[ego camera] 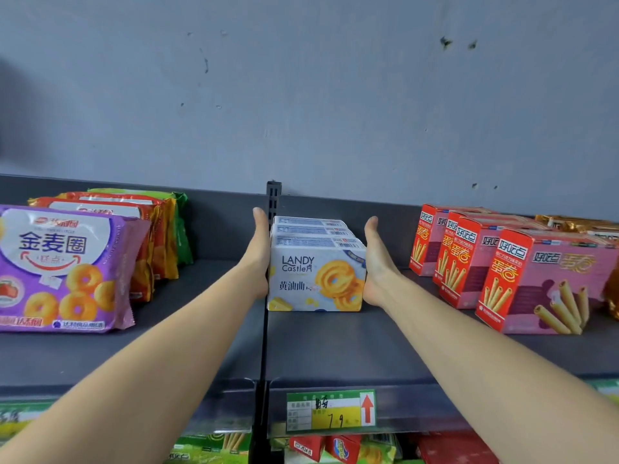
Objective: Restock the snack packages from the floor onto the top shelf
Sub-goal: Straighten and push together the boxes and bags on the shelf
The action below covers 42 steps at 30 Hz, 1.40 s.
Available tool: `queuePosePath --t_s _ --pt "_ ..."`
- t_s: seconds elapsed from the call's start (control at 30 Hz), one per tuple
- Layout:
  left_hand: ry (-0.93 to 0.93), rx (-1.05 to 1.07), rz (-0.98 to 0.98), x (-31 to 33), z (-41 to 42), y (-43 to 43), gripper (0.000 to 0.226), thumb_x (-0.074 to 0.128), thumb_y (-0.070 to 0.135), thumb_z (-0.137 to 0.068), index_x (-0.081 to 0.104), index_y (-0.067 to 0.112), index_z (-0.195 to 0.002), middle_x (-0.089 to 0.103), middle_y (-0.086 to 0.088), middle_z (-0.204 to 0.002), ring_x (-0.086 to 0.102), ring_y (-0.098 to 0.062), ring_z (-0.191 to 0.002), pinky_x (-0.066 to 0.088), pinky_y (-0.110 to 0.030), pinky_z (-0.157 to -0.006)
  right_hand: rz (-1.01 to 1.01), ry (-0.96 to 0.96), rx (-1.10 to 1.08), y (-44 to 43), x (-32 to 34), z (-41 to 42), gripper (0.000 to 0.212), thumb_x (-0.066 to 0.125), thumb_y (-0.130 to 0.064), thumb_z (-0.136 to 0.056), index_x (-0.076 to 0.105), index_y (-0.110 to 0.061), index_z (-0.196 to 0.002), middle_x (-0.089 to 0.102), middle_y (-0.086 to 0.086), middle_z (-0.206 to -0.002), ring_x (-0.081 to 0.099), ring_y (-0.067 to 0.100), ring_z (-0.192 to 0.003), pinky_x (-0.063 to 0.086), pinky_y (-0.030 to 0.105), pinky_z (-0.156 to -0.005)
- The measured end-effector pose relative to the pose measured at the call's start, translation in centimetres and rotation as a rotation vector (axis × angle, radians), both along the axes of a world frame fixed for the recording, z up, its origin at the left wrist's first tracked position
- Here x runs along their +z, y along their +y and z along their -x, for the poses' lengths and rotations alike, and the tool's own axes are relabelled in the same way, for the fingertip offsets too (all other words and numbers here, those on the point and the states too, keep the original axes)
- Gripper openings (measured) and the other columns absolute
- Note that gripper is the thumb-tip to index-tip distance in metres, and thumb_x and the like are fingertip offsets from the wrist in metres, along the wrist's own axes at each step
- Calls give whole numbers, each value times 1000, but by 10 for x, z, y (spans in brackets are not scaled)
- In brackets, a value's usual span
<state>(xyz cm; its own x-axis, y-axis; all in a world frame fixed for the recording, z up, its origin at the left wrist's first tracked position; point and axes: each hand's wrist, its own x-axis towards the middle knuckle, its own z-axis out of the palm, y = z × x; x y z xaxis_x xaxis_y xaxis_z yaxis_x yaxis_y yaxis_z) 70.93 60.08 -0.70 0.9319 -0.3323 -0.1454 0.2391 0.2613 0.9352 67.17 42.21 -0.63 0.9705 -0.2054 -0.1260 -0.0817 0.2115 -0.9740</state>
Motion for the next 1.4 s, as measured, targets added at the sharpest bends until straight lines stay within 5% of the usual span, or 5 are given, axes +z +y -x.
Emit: queuePosePath --t_s 0.73,0.93,1.07,1.27,1.4 --pt "-24 -36 -33 6 -22 0 93 17 86 -77 67 16 -111 73 -15 -103 69 -35 -96 53 -48 -89 -39 25 96 -10 5 -26 92 21 -85 -79 55 -17 -132 73 12 -102 69 31 -97 51 46 -91" --pt "-239 276 -164 43 -14 5 86 25 81 -83 32 25 -148 35 0 -153 33 -22 -141 21 -44 -117 311 -152 -62 -10 50 5 84 8 -75 -88 19 -23 -154 15 -1 -161 13 20 -149 13 48 -120" --pt "-552 359 -432 69 4 -14 59 19 68 -93 58 25 -105 54 7 -99 50 -22 -103 35 -34 -87 467 -327 -177 -32 90 35 73 8 -67 -94 24 -27 -152 25 -4 -158 16 16 -148 13 50 -120" --pt "-765 450 -564 98 31 -69 65 25 61 -96 54 12 -129 56 -11 -130 48 -31 -124 35 -38 -97 576 -439 -406 -104 130 84 72 14 -61 -97 42 -15 -145 39 -3 -152 32 13 -142 22 40 -118" --pt "-831 410 -590 102 58 -128 58 27 58 -98 59 11 -110 56 -11 -105 51 -30 -110 35 -36 -87 653 -422 -556 -170 133 113 69 15 -59 -99 52 -15 -138 44 -1 -148 38 15 -138 26 32 -110"
